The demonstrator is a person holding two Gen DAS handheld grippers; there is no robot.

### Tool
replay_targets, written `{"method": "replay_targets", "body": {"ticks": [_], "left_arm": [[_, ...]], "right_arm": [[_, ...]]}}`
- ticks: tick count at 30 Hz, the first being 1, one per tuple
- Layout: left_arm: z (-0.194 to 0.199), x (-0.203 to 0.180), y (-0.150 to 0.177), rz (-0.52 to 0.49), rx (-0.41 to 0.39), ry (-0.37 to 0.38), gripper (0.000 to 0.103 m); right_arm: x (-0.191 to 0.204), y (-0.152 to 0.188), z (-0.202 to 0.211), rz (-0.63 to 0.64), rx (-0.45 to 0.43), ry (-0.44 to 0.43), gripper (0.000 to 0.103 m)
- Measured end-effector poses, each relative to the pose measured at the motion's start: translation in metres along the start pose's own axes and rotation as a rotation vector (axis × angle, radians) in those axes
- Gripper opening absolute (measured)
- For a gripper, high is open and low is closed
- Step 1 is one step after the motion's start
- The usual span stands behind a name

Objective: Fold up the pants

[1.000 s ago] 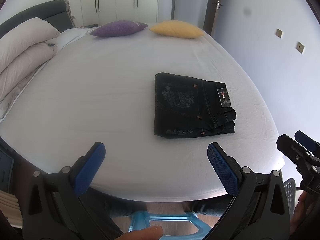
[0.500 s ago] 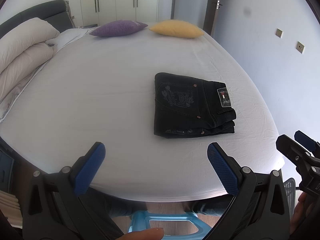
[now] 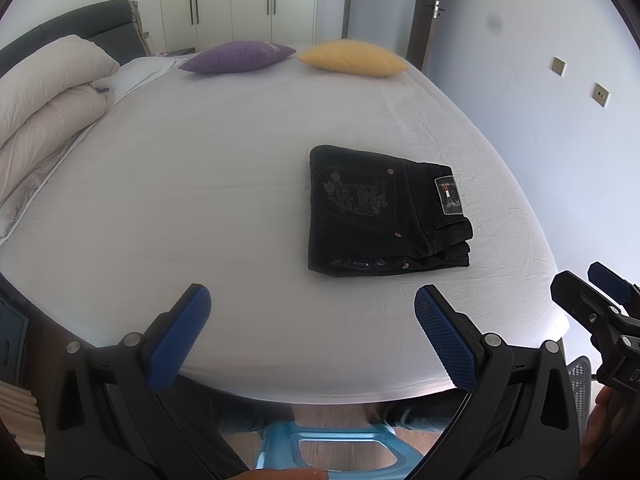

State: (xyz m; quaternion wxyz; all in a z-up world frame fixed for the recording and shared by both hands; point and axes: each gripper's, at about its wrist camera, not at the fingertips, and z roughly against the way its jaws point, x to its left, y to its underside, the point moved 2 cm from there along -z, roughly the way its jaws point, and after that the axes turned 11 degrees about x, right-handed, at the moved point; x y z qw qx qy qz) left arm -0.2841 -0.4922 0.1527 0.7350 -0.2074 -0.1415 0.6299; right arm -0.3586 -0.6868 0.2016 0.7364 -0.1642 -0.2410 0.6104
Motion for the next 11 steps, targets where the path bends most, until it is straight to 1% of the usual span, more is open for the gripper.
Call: {"method": "replay_targets", "body": {"ticks": [11], "left_arm": [[0.0007,0.0007,0.0015,-0.015,-0.011,0.006,0.103]], "right_arm": [[-0.0004,-0.0001,-0.0001,0.000,0.002,-0.001,0.103]]}}
